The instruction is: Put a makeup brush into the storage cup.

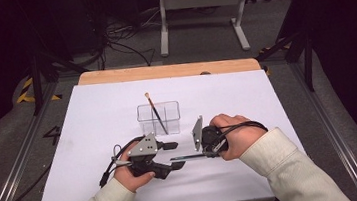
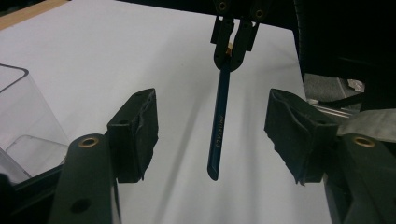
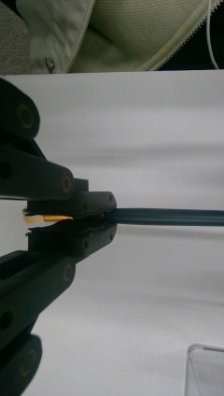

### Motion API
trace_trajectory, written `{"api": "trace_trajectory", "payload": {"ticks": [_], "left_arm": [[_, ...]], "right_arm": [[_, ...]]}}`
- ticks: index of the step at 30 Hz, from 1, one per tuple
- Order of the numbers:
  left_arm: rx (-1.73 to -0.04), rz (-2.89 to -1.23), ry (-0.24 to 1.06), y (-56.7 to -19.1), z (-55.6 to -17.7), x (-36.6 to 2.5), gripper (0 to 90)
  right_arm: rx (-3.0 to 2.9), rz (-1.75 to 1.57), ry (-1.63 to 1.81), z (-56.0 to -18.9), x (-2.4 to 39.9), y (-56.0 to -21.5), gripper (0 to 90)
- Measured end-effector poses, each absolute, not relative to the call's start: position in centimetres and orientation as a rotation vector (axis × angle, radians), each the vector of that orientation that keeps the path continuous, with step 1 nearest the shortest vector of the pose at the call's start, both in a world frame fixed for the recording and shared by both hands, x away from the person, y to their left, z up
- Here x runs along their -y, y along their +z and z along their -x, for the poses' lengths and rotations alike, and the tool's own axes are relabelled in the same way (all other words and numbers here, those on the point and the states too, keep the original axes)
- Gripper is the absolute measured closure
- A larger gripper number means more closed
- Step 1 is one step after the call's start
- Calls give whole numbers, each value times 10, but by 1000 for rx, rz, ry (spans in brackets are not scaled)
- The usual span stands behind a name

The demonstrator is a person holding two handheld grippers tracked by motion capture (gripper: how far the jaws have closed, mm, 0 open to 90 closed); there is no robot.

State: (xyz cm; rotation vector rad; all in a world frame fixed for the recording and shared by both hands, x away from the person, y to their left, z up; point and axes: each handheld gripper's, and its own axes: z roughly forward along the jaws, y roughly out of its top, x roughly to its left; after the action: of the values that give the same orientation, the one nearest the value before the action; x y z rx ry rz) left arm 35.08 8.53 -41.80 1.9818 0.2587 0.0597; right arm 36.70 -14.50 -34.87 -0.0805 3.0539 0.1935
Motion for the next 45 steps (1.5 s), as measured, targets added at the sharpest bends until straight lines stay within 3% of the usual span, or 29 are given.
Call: {"api": "trace_trajectory", "payload": {"ticks": [13, 26, 29, 45], "left_arm": [[-234, -2003, 31, -420, -351, -85, 615], [-234, -2035, 43, -422, -351, -83, 734], [-221, -2048, 38, -422, -350, -83, 796], [-193, -2100, 23, -426, -350, -81, 823]], "right_arm": [[-3031, 93, 206, -365, 144, -345, 843], [-3020, 115, 227, -363, 141, -343, 843], [-3021, 115, 221, -363, 141, -342, 843], [-3014, 149, 234, -361, 143, -339, 841]]}}
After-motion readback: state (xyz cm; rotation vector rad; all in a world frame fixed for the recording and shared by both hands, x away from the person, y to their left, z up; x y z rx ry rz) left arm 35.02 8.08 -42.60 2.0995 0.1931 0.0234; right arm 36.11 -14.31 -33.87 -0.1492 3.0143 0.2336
